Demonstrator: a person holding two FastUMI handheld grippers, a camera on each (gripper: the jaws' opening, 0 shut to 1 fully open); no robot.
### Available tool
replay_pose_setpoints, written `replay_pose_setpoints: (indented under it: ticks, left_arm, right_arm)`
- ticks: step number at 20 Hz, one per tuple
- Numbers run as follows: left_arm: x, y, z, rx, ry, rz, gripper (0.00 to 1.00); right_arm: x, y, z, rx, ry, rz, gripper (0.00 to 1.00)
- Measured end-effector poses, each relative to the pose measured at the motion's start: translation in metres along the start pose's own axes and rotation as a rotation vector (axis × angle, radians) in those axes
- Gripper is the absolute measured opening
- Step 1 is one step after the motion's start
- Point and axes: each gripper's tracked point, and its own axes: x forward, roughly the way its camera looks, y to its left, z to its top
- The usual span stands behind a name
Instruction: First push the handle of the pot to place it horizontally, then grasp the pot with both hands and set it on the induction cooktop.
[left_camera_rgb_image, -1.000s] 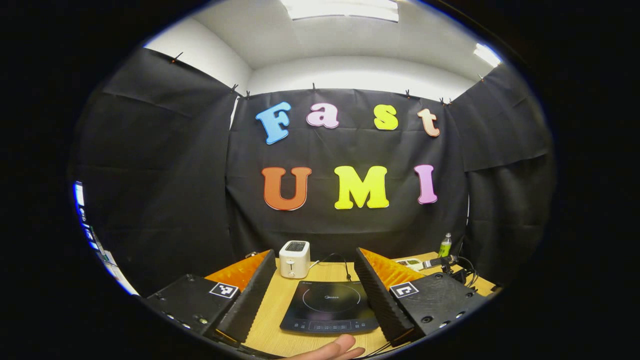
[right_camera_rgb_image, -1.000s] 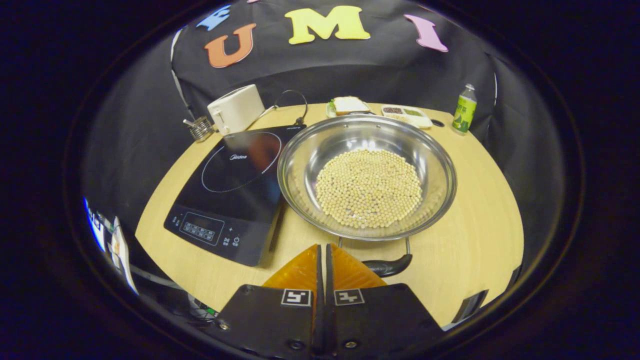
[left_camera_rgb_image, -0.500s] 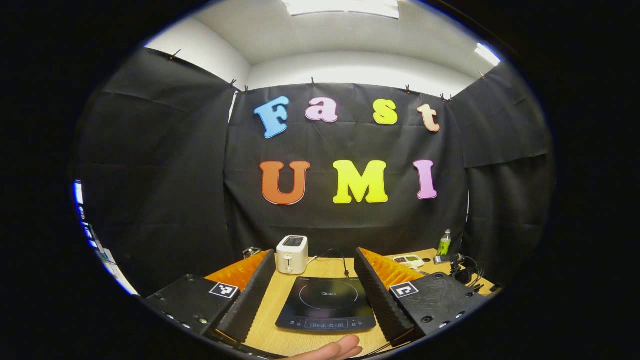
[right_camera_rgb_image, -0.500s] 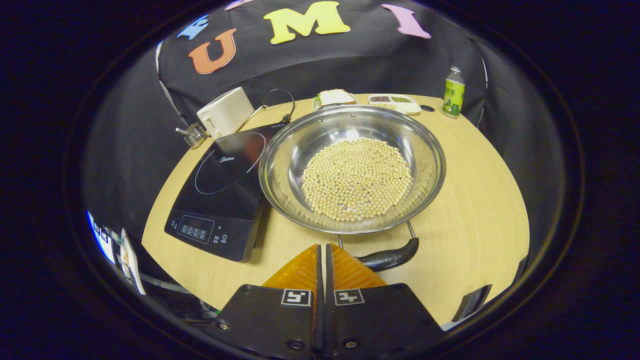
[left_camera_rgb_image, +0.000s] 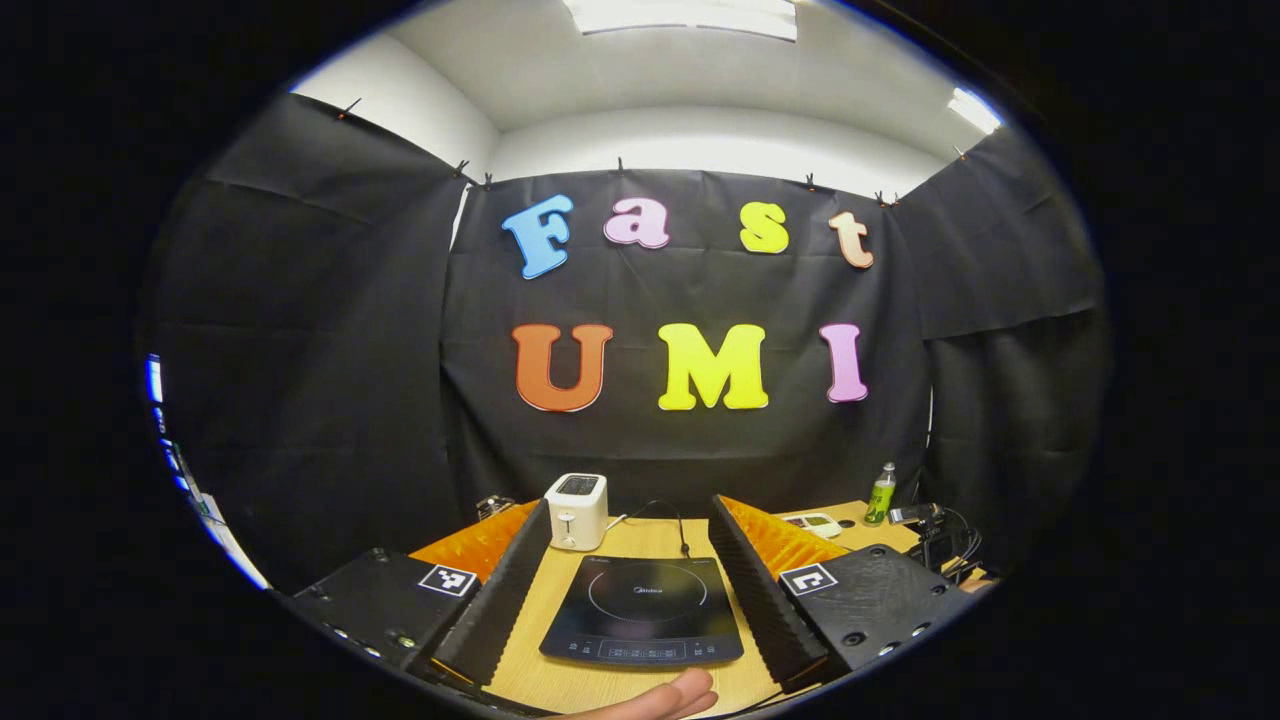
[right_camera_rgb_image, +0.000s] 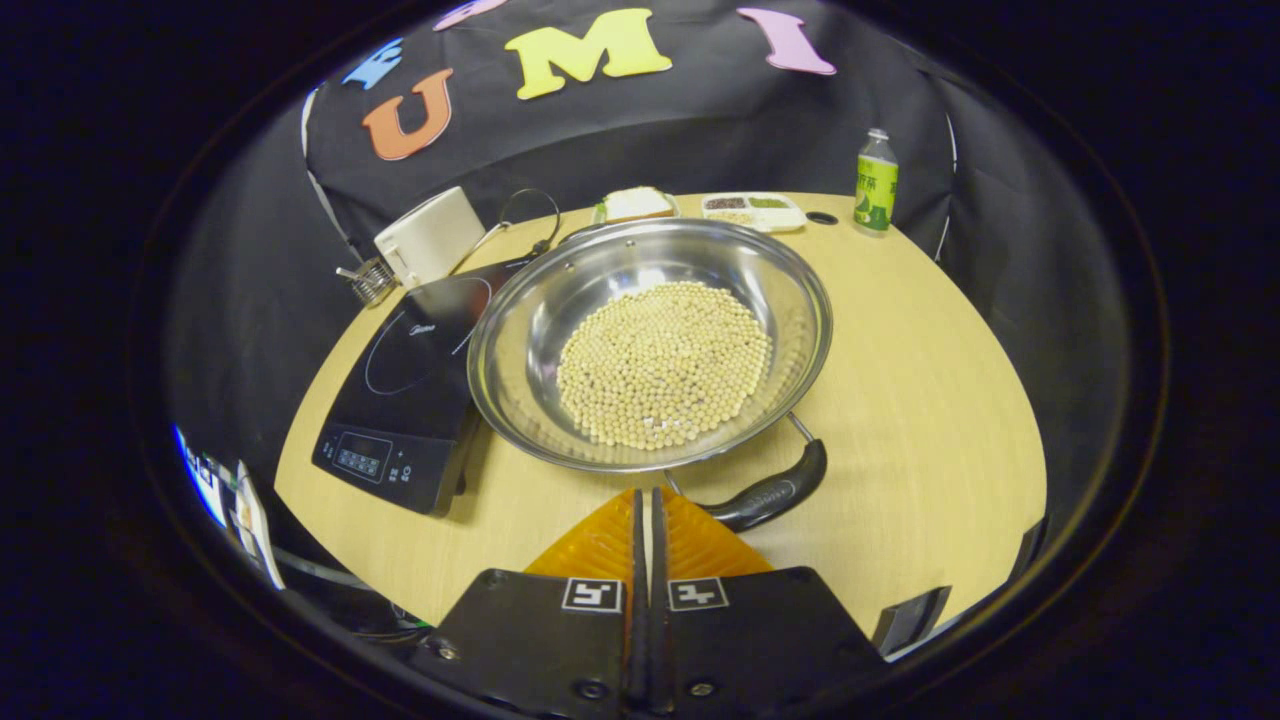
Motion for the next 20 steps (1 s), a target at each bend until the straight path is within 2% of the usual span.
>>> replay_pose_setpoints:
  ticks: [4, 5, 6, 10, 12, 20]
  left_arm:
    - [0.000, -0.007, -0.001, 0.009, -0.005, -0.006, 0.94]
    - [0.000, -0.008, 0.000, 0.008, -0.005, -0.007, 0.94]
    - [0.001, -0.010, -0.002, 0.008, -0.001, -0.006, 0.94]
    - [0.007, -0.018, -0.012, 0.011, 0.024, -0.014, 0.94]
    - [0.013, -0.022, -0.015, 0.011, 0.033, -0.018, 0.94]
    - [0.043, -0.033, -0.026, 0.017, 0.062, -0.013, 0.94]
  right_arm:
    - [-0.001, -0.023, 0.007, -0.007, -0.004, -0.001, 0.04]
    - [0.000, -0.030, 0.009, -0.020, -0.006, -0.009, 0.01]
    - [0.001, -0.037, 0.011, -0.041, -0.005, -0.016, 0.04]
    - [0.004, -0.056, 0.023, -0.181, -0.038, -0.020, 0.00]
    - [0.006, -0.066, 0.026, -0.229, -0.047, -0.023, 0.04]
    - [0.011, -0.110, 0.050, -0.247, -0.079, -0.050, 0.04]
